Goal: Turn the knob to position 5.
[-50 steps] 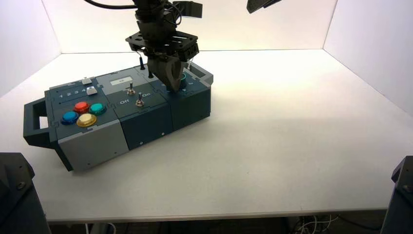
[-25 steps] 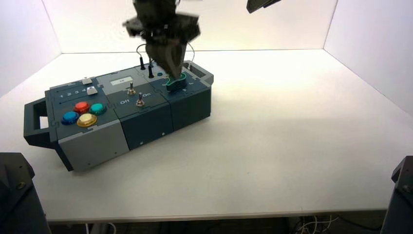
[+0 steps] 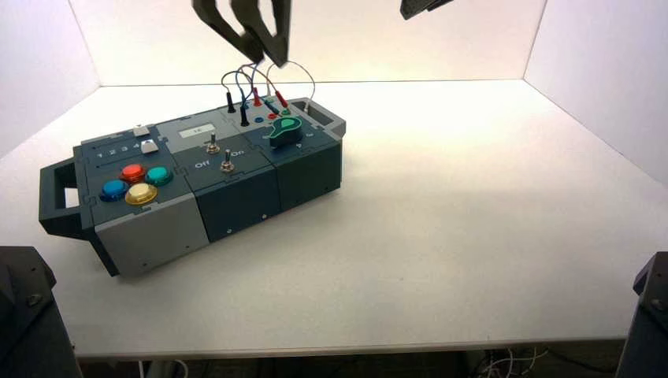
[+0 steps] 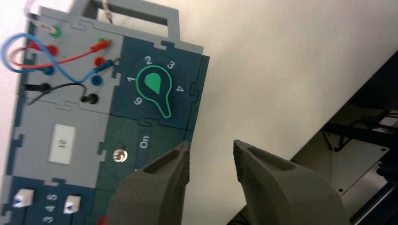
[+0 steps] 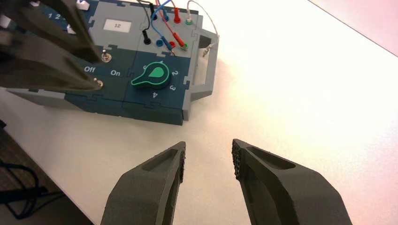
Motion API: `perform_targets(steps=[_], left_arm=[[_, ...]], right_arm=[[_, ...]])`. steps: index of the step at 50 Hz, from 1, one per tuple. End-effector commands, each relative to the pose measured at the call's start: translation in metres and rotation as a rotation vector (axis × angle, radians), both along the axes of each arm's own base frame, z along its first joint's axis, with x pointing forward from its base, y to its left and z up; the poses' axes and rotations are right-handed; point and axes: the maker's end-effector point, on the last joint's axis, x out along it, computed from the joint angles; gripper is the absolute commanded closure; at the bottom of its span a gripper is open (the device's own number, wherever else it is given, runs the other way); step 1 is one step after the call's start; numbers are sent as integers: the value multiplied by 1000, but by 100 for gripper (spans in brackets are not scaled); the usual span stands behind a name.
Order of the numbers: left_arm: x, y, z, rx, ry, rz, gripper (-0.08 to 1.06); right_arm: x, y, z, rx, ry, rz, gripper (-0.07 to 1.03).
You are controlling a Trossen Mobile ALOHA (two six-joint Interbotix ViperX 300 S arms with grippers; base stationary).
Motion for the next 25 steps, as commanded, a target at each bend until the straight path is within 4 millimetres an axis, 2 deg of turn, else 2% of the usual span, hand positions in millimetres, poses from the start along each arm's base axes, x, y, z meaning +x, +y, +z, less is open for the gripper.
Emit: perform_targets(steps=[1, 8, 15, 25], left_arm=[[2, 3, 20, -48, -92, -4, 45], [7, 16, 20, -93, -168, 44, 42], [9, 38, 9, -93, -207, 86, 41], [10, 49, 9, -94, -237, 109, 41]], right_arm=[[4, -1, 10, 26, -25, -16, 43], [5, -3, 10, 24, -26, -20, 43], [5, -6, 6, 16, -20, -28, 43], [8, -10, 3, 11, -22, -40, 43]])
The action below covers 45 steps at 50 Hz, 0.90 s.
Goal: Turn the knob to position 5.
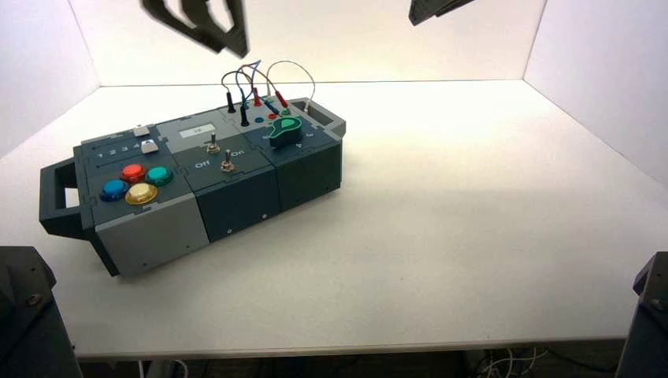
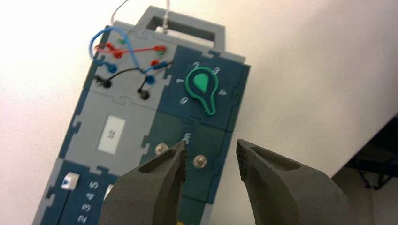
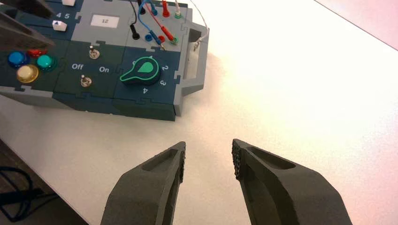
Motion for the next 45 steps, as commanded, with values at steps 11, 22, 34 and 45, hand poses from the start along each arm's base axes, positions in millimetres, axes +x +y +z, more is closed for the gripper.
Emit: perform_targets(steps=[11, 22, 34, 45], left_arm=[[8, 7, 15, -28, -62, 30, 41], [11, 13, 15, -23, -68, 43, 41], [15, 16, 9, -5, -58, 44, 41], [15, 16, 10, -6, -59, 43, 41]], right_arm=[[6, -1, 1, 5, -12, -13, 43], [6, -1, -1, -3, 1, -14, 43], [6, -1, 1, 5, 0, -16, 43], [6, -1, 4, 10, -6, -18, 43]])
